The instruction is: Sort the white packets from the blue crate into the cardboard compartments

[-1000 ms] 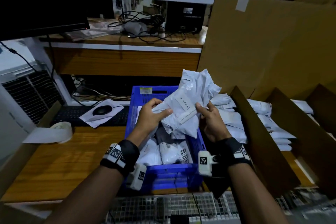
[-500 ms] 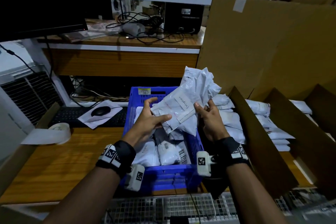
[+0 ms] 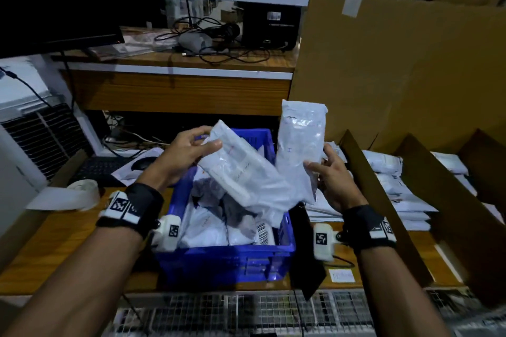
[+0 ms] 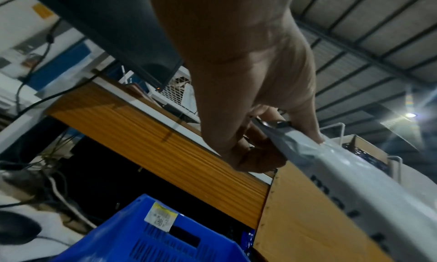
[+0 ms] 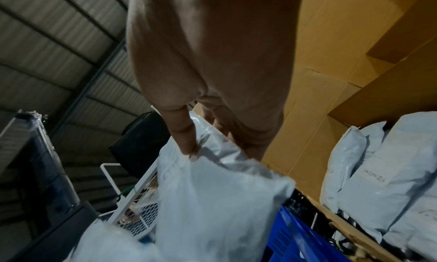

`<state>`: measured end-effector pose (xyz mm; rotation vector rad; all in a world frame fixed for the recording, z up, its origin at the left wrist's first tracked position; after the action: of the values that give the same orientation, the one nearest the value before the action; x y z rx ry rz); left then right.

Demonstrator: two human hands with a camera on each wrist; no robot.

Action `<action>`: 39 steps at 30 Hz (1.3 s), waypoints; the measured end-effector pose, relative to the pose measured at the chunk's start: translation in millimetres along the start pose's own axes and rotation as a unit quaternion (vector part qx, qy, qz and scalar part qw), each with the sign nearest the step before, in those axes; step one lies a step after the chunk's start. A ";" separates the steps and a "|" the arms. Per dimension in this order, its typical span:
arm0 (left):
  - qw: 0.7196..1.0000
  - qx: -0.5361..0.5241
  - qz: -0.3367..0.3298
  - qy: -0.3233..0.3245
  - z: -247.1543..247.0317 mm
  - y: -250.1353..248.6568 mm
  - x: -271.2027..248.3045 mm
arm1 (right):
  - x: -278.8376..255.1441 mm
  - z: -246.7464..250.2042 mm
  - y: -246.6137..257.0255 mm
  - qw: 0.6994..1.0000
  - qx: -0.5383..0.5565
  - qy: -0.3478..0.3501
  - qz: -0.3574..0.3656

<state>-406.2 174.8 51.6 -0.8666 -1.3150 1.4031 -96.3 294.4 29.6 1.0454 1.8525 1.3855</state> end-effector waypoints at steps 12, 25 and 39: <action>0.976 0.215 -0.023 -0.014 -65.3 -33.3 -2.0 | -24.7 -26.0 -6.1 0.992 -0.005 0.122 -0.024; 0.981 0.143 -0.030 -0.124 -90.5 -50.1 -35.7 | -65.5 -30.7 8.3 0.995 -0.018 0.079 0.053; 0.999 0.040 -0.015 0.009 -114.0 -30.6 -117.2 | -150.4 -34.8 31.8 0.994 -0.021 -0.003 0.106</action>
<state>-262.3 91.4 49.4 -0.8022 -1.2451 1.4113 -40.0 152.9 70.5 1.2531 1.7402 1.5316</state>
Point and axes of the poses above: each hand's wrist, its own x-axis towards the middle knuckle, its own z-axis out of the back of the hand, y = z × x, the point moved 7 cm from there along x, towards the middle knuckle, and after that the axes turned 10 degrees about x, right-handed, at the moved point
